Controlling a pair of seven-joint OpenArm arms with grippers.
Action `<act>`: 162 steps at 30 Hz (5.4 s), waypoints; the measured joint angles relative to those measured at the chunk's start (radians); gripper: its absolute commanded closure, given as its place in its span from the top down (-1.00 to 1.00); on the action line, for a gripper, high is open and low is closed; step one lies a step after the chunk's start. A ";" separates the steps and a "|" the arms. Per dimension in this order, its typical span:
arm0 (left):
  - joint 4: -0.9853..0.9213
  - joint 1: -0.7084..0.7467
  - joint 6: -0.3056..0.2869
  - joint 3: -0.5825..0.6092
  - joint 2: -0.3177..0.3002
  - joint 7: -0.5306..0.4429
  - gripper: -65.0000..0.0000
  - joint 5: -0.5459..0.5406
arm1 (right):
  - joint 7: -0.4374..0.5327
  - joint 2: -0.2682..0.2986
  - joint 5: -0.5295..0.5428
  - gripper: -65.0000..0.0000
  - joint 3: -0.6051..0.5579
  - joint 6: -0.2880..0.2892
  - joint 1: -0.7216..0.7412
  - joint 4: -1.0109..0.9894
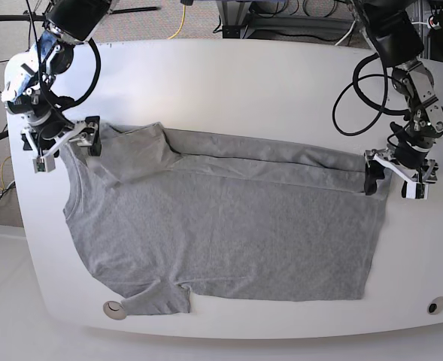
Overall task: Fold the T-shirt properly
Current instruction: 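Open both grippers to release the folded edge, then lower both grippers onto the folded edge and close them, then pull the folded edge with both grippers, dragging the shirt away from its hem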
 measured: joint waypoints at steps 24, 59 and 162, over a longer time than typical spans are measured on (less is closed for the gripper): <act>0.015 0.109 0.000 -0.143 -0.021 0.024 0.69 0.004 | 0.103 0.000 0.002 0.99 0.069 0.000 -0.051 -0.125; -0.026 0.030 -0.001 -0.033 -0.005 0.016 0.68 0.001 | 0.152 0.003 0.004 -1.00 0.068 0.000 -0.054 -0.197; -0.161 0.208 -0.043 -0.081 -0.011 -0.183 -1.00 -0.071 | 0.137 -0.006 0.050 -1.00 0.204 0.017 -0.201 -0.150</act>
